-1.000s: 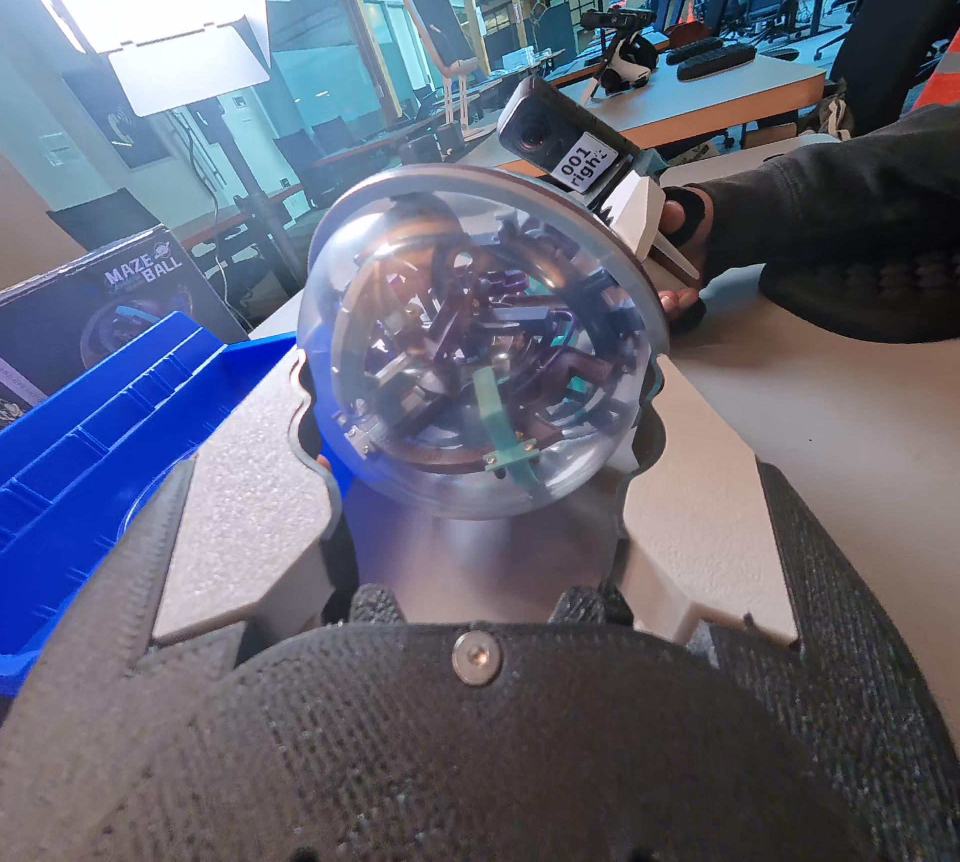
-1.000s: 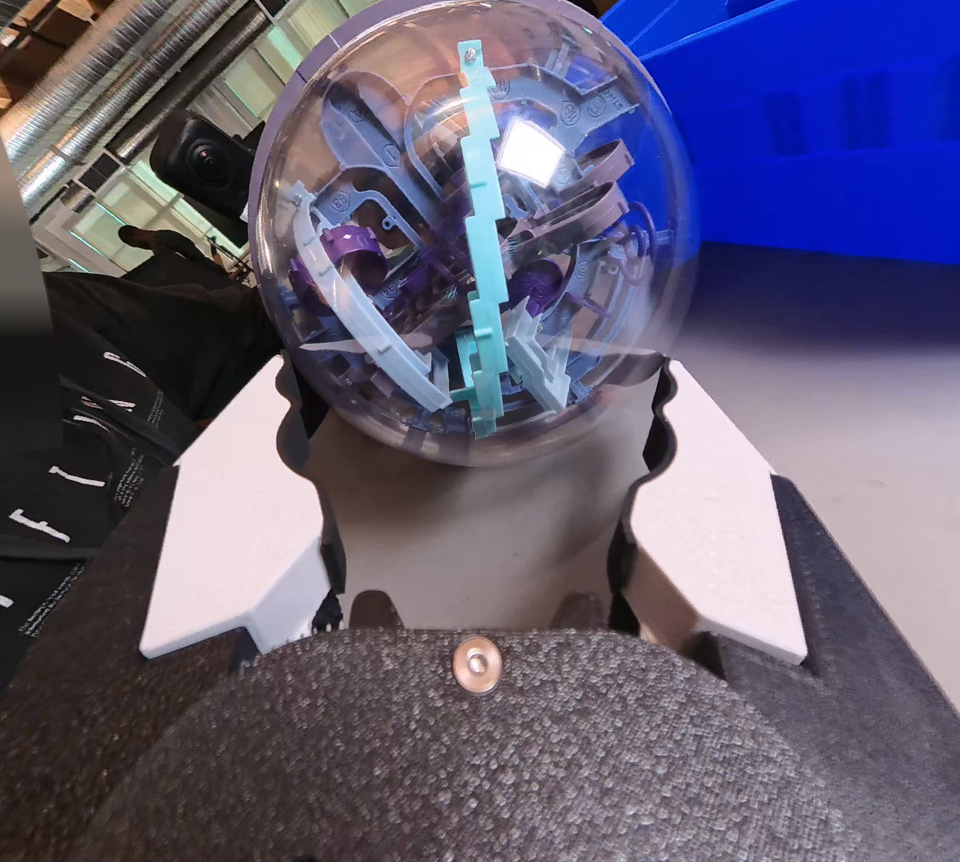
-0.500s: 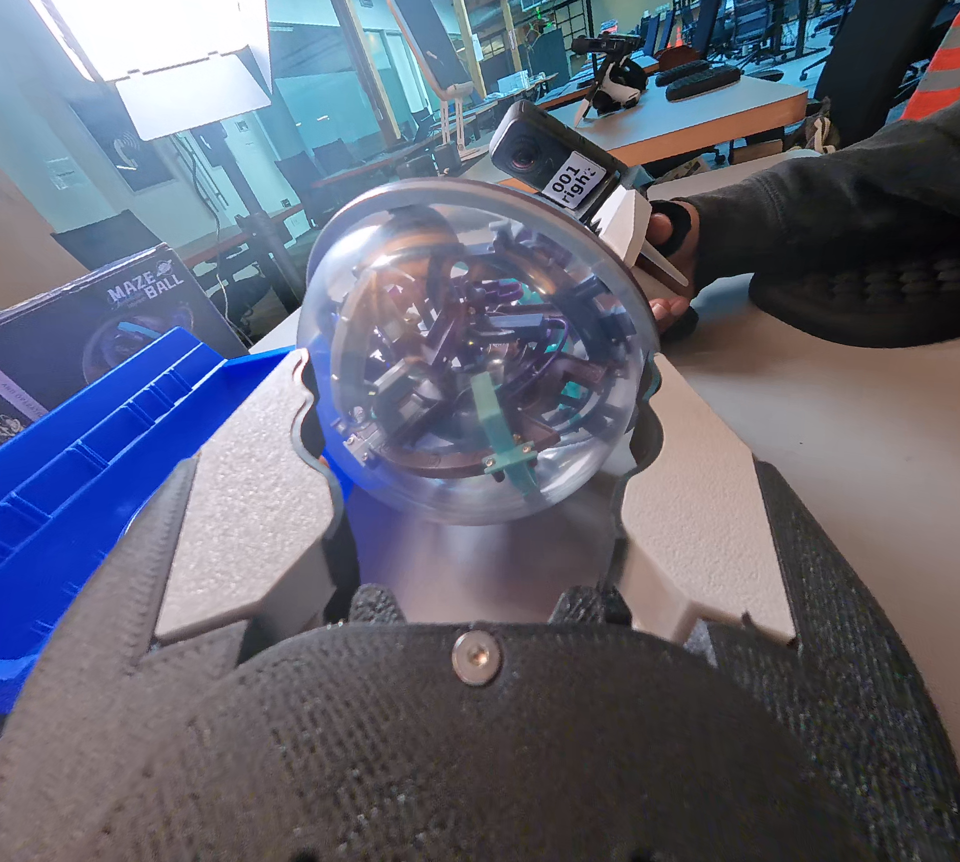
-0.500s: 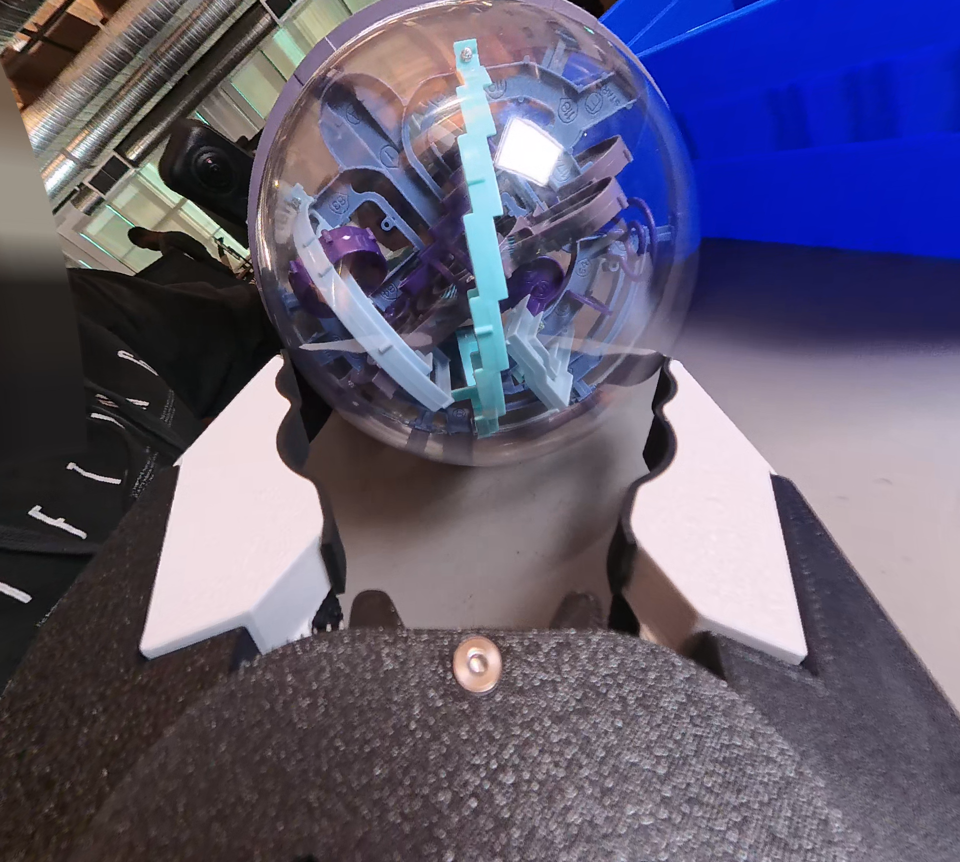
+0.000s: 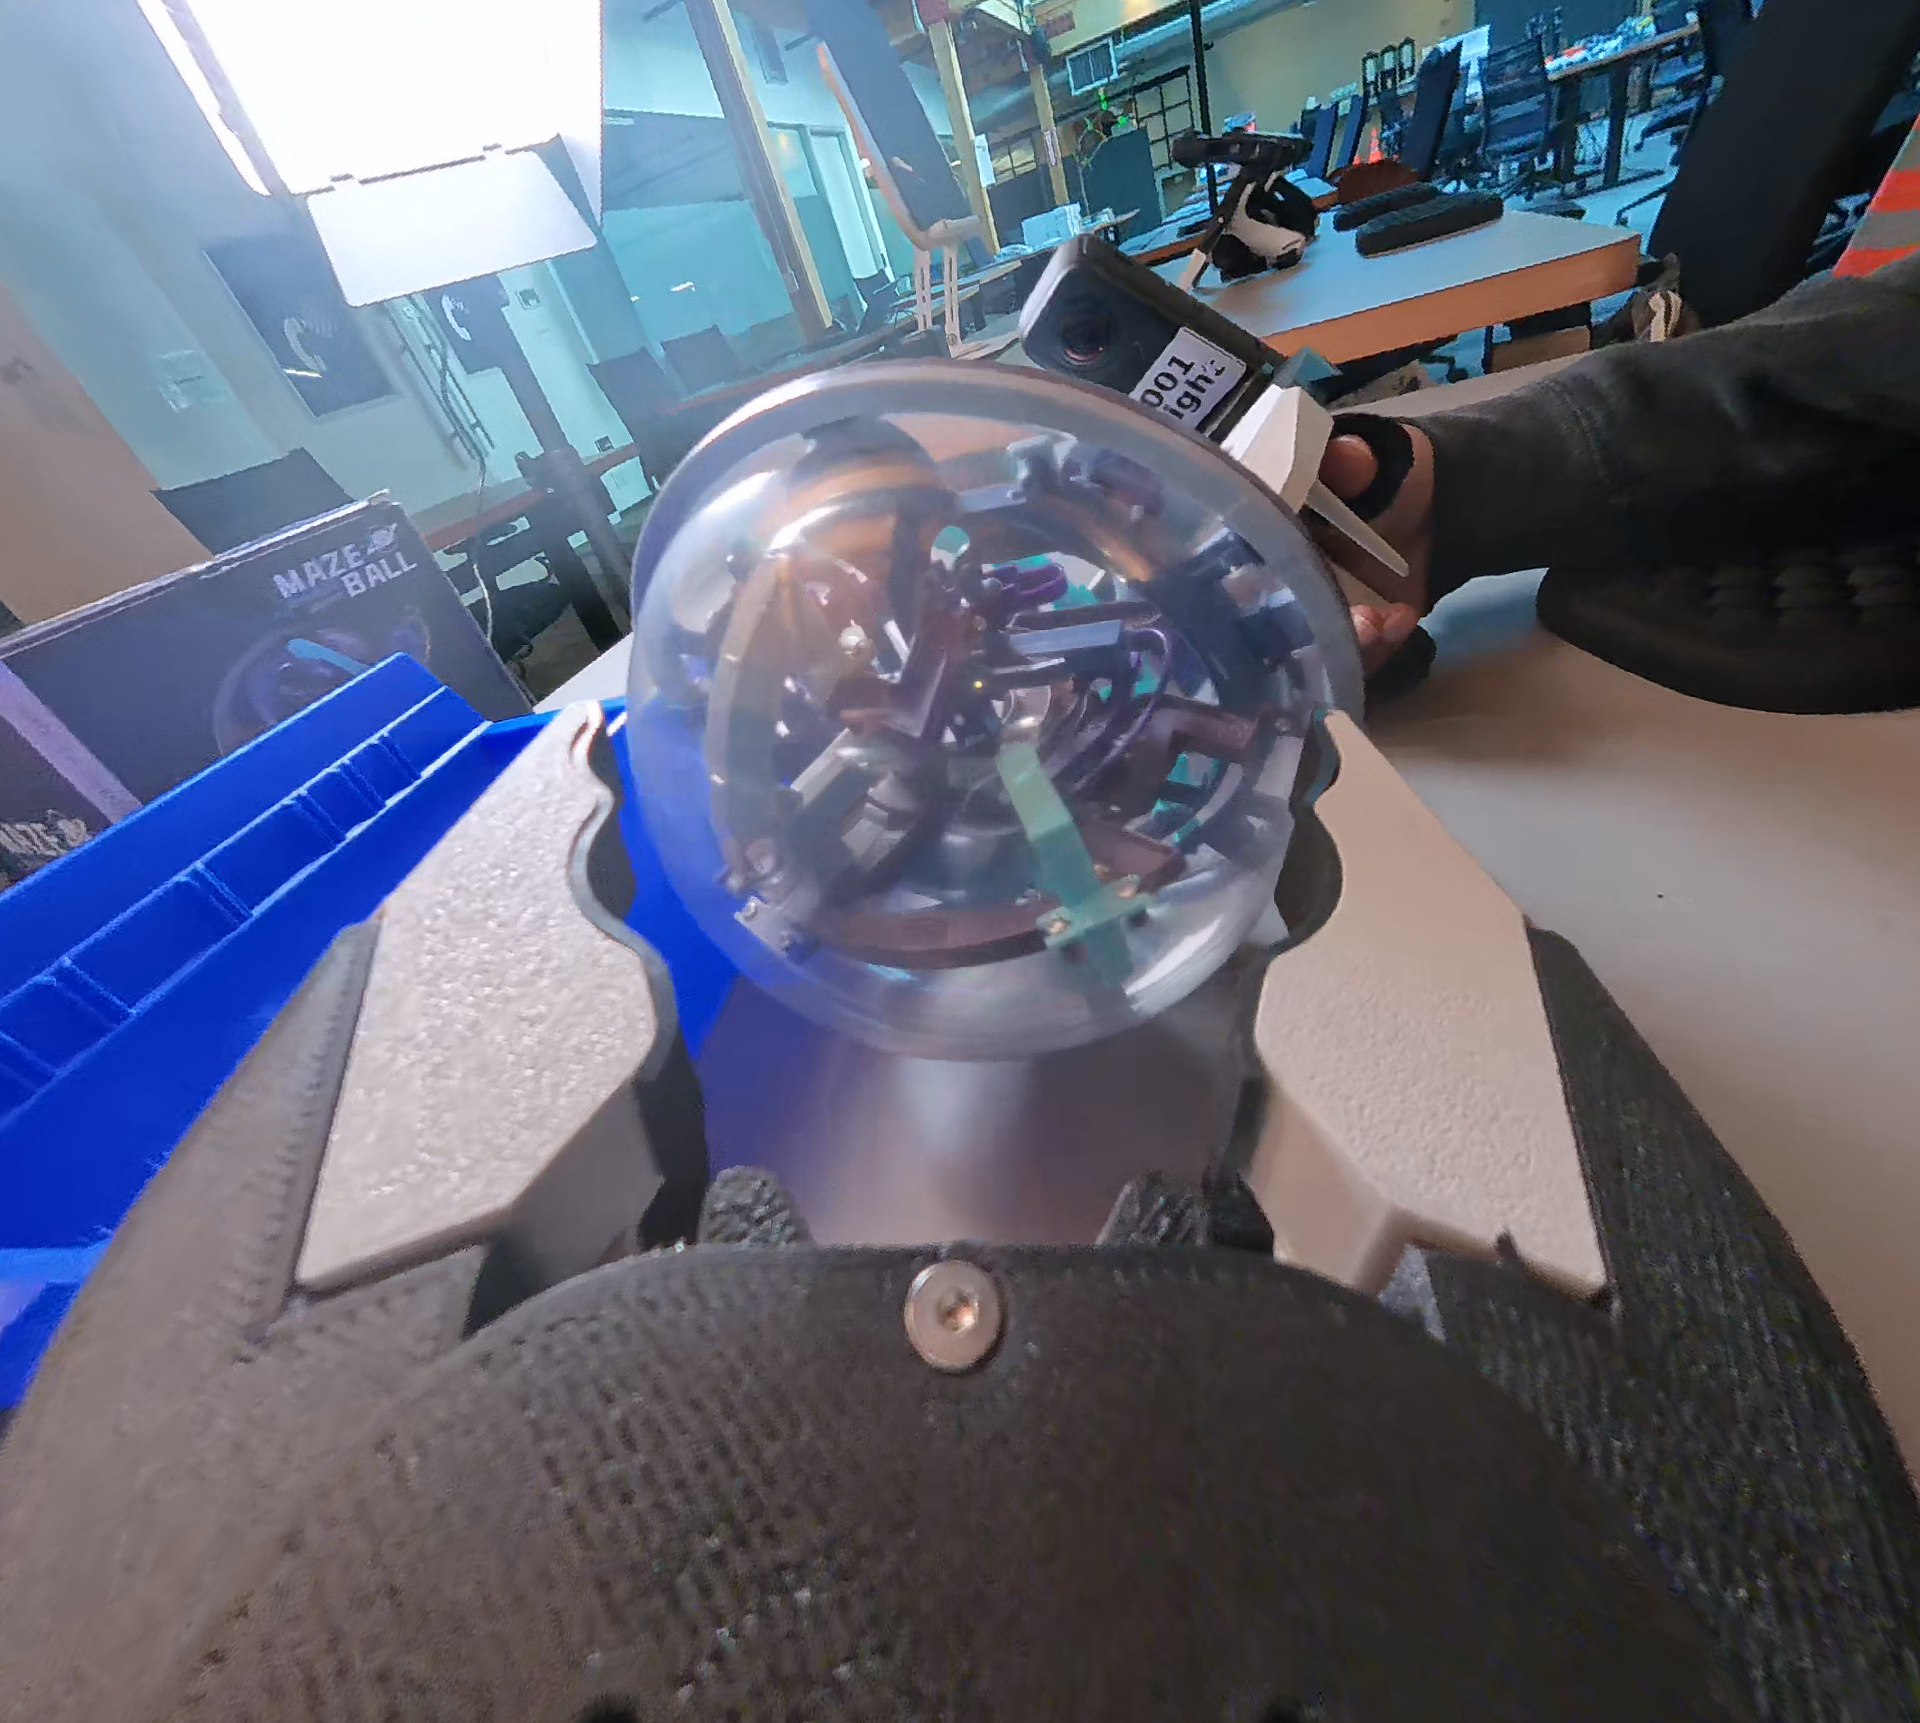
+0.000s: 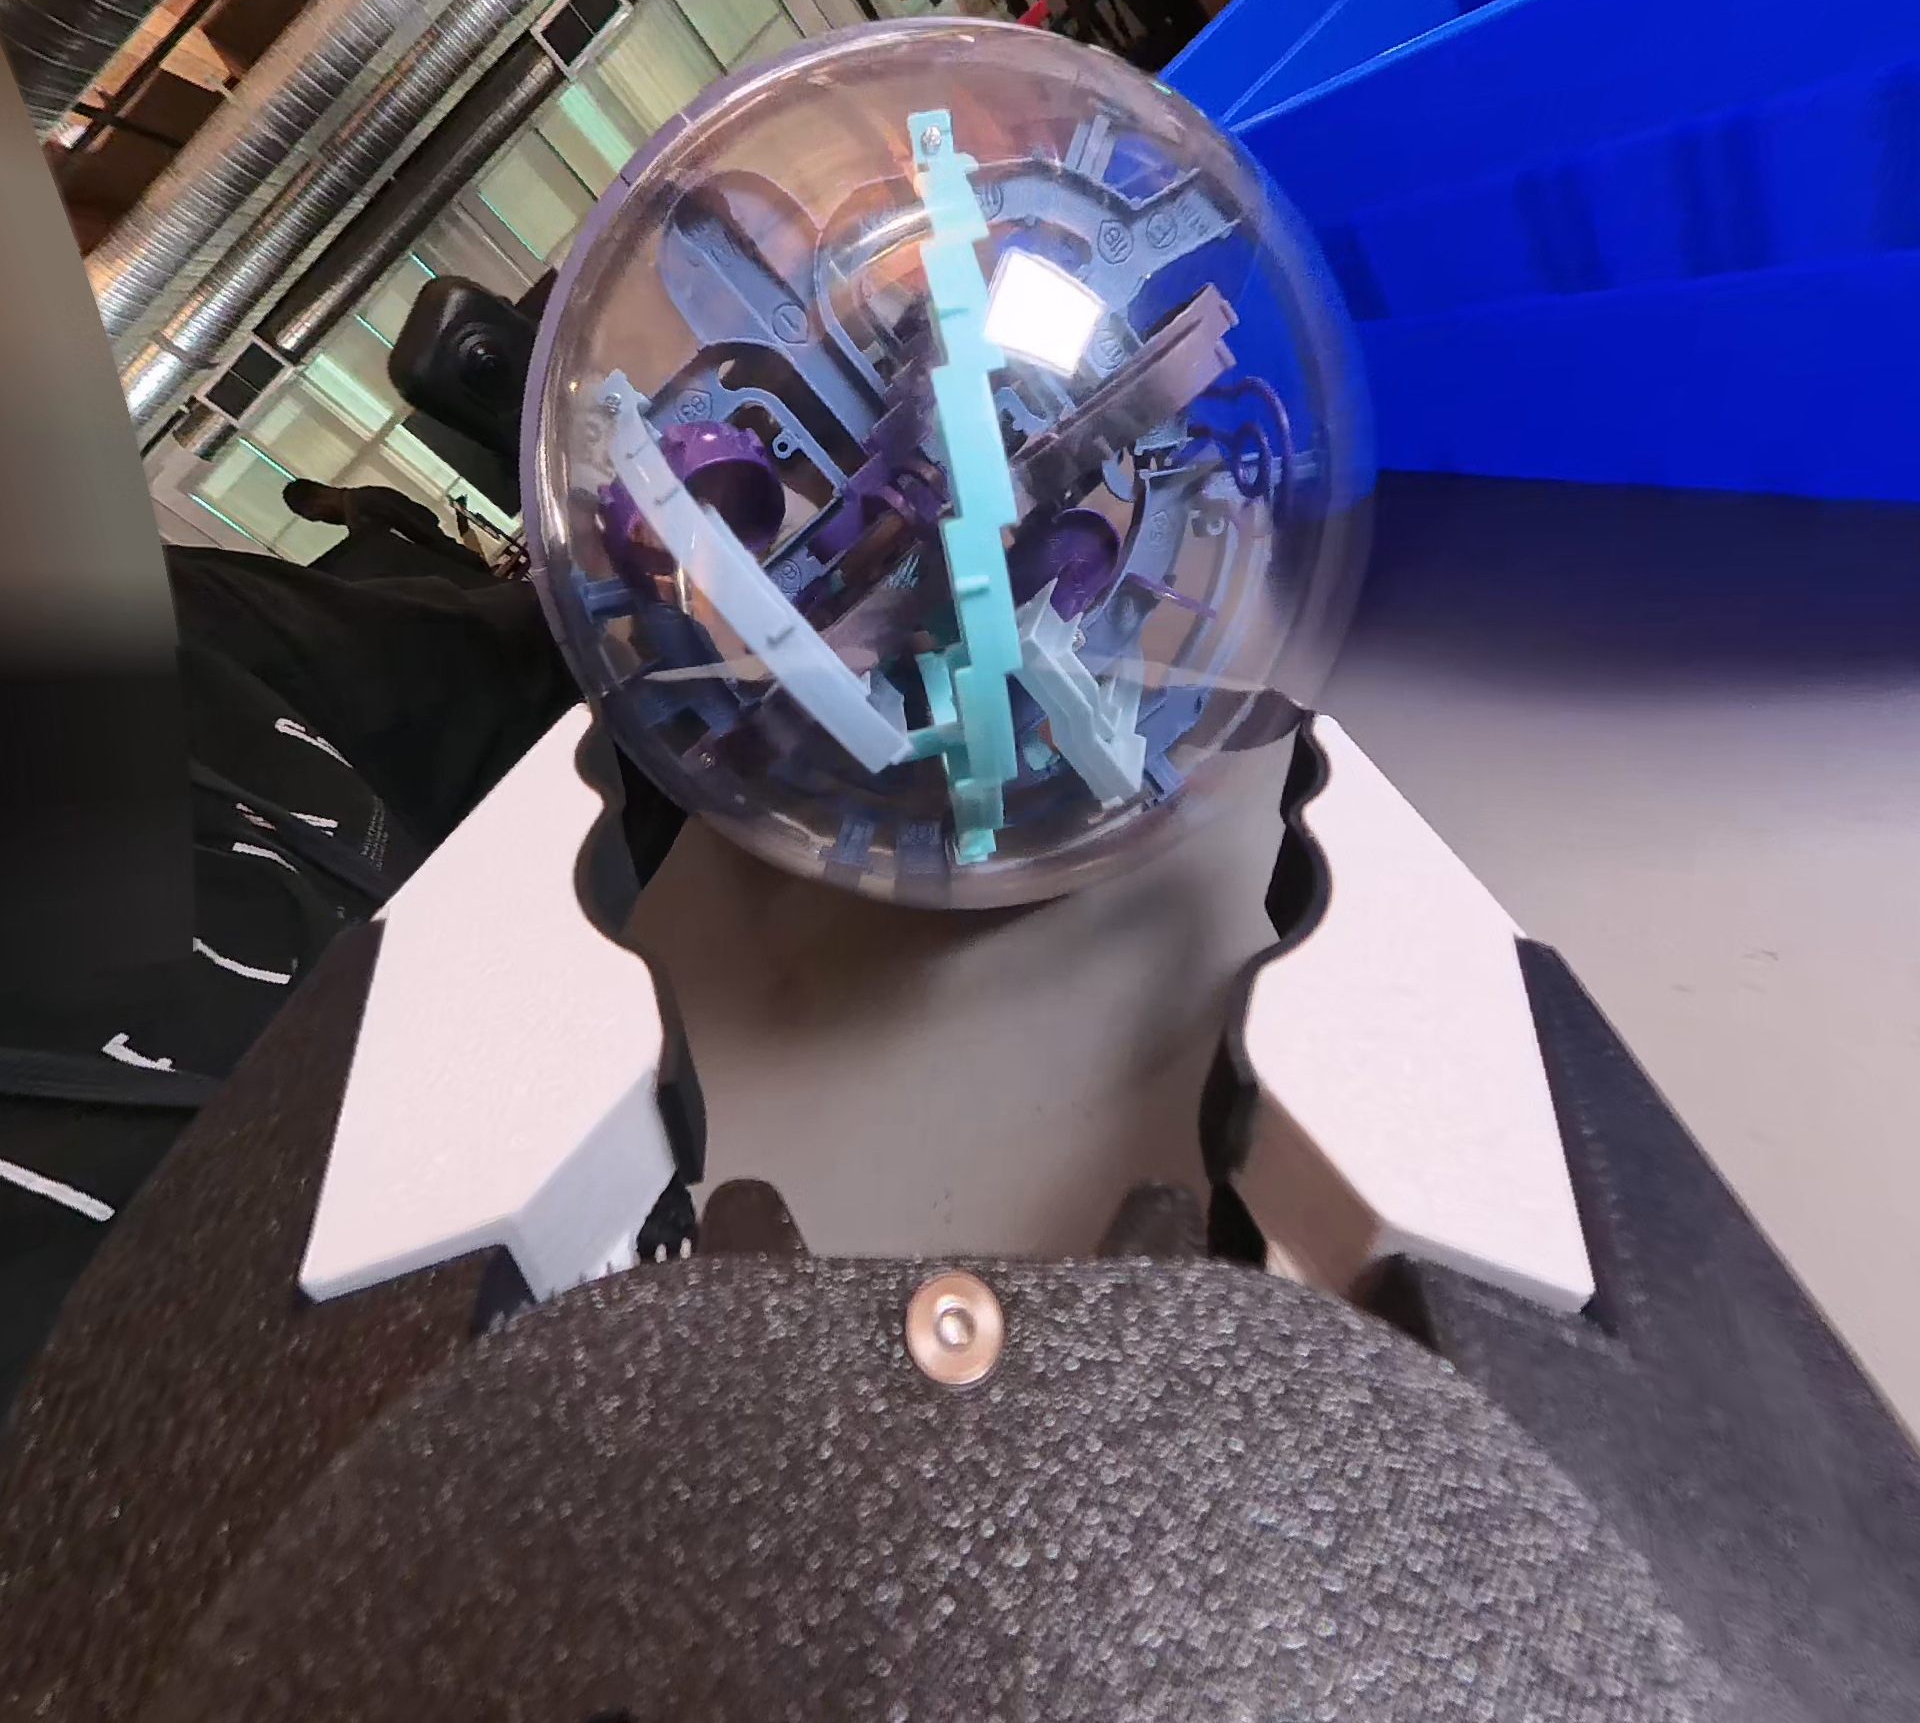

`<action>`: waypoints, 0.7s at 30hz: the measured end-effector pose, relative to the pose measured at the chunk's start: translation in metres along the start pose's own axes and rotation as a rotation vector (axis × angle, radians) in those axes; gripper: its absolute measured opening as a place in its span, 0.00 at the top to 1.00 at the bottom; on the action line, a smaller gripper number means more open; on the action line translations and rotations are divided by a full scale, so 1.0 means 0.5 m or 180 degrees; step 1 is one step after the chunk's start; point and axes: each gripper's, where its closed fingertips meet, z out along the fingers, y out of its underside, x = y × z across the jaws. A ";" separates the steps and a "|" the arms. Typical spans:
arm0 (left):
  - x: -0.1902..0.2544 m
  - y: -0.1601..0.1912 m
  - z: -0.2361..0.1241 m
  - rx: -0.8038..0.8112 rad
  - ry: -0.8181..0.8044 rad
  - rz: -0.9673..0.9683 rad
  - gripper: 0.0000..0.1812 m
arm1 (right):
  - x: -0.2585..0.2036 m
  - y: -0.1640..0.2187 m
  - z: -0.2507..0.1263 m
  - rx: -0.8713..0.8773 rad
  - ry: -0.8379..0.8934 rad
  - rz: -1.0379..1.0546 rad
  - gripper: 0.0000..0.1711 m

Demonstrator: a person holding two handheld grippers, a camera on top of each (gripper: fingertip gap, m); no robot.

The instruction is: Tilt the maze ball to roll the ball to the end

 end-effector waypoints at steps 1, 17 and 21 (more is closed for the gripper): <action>-0.005 0.002 0.000 0.0011 0.0003 -0.0069 0.28 | 0.000 -0.001 0.000 0.0006 -0.0002 0.0008 0.29; -0.030 0.052 0.011 -0.0263 0.0061 -0.0927 0.23 | 0.012 -0.007 0.006 0.0046 0.0210 -0.0165 0.34; -0.034 0.057 0.009 -0.0285 0.0127 -0.1312 0.23 | 0.011 -0.013 0.006 0.0106 0.0319 -0.0409 0.34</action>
